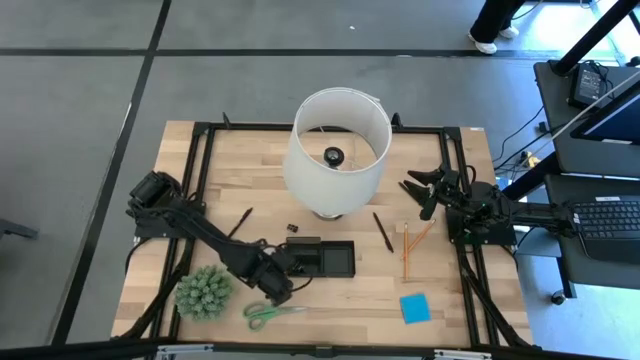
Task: Pick and place office supplies into organizer
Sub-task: Put the green eraser into the black desk organizer, then put the green scissors into the black desk organizer
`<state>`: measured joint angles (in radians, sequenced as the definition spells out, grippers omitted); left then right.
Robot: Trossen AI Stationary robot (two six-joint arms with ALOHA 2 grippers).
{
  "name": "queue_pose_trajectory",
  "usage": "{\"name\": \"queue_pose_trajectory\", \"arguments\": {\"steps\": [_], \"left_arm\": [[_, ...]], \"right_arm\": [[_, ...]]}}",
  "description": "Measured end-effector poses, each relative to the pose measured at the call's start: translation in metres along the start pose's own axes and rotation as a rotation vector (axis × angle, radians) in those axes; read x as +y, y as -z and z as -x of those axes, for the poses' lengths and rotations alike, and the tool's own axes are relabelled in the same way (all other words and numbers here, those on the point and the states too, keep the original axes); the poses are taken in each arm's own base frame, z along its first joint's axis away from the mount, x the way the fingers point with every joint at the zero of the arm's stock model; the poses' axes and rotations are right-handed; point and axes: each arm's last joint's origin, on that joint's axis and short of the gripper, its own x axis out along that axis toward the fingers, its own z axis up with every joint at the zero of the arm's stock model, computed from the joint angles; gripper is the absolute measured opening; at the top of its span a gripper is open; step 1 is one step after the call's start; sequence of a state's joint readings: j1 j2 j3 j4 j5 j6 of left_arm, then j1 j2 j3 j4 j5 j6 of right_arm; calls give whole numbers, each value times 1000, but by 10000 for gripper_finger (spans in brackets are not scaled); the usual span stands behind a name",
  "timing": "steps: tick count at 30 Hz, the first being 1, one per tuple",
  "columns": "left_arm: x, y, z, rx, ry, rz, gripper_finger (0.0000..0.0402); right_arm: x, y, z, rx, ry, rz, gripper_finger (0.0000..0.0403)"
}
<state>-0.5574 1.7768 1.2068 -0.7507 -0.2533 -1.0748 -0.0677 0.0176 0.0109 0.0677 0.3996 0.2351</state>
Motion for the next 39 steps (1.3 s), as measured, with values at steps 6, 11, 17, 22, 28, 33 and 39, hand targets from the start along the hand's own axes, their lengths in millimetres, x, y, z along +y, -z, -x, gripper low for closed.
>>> {"name": "queue_pose_trajectory", "arguments": {"steps": [6, 11, 17, 22, 28, 33, 39], "left_arm": [[-6, -16, -1, -139, 58, -76, 66], [-3, -26, -2, -217, 21, -123, 66], [1, -33, -6, -198, 27, -204, 66], [2, -33, -13, -179, 19, -268, 66], [2, -35, -13, -182, 30, -259, 74], [2, -35, -13, -179, 32, -260, 96], [2, -35, -13, -175, 36, -260, 116]], "right_arm": [[0, 0, 0, 0, 0, -24, 193], [0, 0, 0, 0, 0, -24, 193], [0, 0, 0, 0, 0, -23, 193], [0, 0, 0, 0, 0, -23, 193], [0, 0, 0, 1, 0, -20, 193], [0, 0, 0, 0, 0, -19, 193], [0, 0, 0, 0, 0, -19, 193]]}}
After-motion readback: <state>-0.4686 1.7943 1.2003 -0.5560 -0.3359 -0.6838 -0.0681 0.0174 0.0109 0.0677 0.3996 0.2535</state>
